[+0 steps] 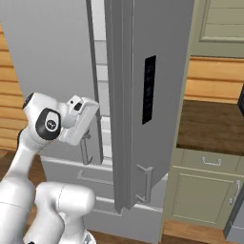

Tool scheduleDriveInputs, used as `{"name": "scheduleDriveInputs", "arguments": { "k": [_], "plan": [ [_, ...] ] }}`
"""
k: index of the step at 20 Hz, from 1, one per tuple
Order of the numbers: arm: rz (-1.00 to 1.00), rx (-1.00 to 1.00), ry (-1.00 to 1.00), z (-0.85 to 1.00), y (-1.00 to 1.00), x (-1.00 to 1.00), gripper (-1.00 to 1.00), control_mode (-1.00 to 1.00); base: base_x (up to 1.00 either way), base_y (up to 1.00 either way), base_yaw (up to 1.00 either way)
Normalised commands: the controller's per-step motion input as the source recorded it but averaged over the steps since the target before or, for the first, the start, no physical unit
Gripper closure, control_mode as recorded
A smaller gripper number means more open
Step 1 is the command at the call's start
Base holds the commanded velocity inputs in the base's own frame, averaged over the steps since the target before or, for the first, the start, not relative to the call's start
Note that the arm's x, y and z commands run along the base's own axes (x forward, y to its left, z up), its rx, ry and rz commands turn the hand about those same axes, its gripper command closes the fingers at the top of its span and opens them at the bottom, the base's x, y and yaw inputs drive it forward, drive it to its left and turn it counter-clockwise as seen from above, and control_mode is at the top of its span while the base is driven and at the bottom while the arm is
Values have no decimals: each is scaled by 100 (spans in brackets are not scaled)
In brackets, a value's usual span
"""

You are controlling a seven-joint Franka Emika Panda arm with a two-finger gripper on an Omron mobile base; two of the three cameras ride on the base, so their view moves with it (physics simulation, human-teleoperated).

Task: Take the strawberry from the fridge and place it on top of the pancake, located on the dining counter.

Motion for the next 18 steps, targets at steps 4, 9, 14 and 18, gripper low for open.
{"name": "scheduleDriveInputs", "arguments": {
  "k": [4,9,14,18],
  "plan": [
    [-11,0,13,-15,-32,35,-100,-100,0,0,0],
    [-8,0,9,-11,-43,39,-100,-100,0,0,0],
    [-6,0,0,-11,-60,13,-100,-100,0,0,0],
    [-7,0,2,-20,-57,11,-100,-100,0,0,0]
  ]
}}
